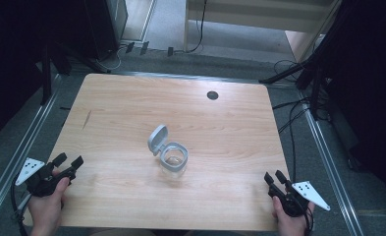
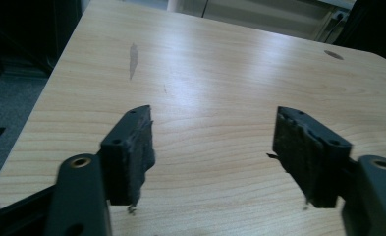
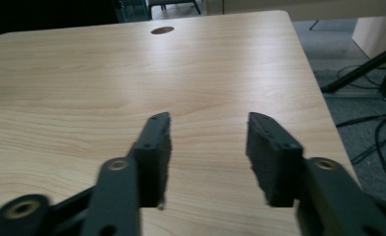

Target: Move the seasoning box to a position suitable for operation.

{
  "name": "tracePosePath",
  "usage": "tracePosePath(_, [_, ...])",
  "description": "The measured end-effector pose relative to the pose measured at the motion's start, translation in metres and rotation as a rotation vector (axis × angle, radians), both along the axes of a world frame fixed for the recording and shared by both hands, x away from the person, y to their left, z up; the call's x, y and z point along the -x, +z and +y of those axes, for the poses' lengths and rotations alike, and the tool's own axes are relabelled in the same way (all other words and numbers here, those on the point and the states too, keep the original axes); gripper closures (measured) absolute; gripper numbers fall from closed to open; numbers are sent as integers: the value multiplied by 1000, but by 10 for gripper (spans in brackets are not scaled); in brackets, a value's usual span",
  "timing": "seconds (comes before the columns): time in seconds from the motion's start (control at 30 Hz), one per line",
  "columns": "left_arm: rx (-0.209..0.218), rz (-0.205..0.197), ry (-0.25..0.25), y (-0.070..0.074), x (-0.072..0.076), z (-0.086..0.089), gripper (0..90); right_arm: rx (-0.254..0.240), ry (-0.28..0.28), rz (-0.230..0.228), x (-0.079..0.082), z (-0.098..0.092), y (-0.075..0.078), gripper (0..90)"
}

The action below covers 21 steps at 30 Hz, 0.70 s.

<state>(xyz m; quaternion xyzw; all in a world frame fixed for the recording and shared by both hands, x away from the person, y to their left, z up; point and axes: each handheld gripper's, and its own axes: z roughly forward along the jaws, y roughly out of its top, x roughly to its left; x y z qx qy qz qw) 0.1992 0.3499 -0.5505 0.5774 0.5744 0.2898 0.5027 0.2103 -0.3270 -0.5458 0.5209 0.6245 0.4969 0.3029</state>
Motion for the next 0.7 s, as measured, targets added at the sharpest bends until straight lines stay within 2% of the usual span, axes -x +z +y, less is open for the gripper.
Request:
tracePosePath(0.07, [-41,-15,-23,2,2,-4,491,4,14,5,-1,5,1,650])
tracePosePath(0.13, [-75,-20,-28,4,4,-10,576,-36,45,10,-5,12,4,696])
tracePosePath(0.17, [-78,-16,-30,5,4,-13,601,-32,37,16,-6,16,6,712])
tracePosePath(0.2, [-48,-17,-44,7,4,-15,629,-32,26,26,-8,21,8,760])
tracePosePath(0.23, [-48,-17,-44,7,4,-15,659,-32,26,26,-8,21,8,760])
tracePosePath(0.27, [-28,-18,-76,11,2,-24,690,-57,69,29,-14,30,10,813])
tracePosePath(0.33, [-34,-19,-91,15,2,-30,745,-44,109,43,-18,42,12,846])
tracePosePath(0.37, [-35,-12,-104,18,0,-37,774,-43,123,43,-20,48,13,859])
tracePosePath(0.4, [-25,-2,-130,22,-3,-52,790,-55,140,46,-22,54,14,873])
tracePosePath(0.6, [5,48,-273,31,-13,-101,898,-81,246,30,-36,95,26,900])
tracePosePath(0.63, [5,48,-273,31,-13,-101,900,-81,246,30,-36,95,26,900])
tracePosePath(0.67, [2,67,-318,32,-15,-118,900,-79,288,28,-42,110,29,900])
tracePosePath(0.7, [2,67,-318,32,-15,-118,900,-79,288,28,-42,110,29,900])
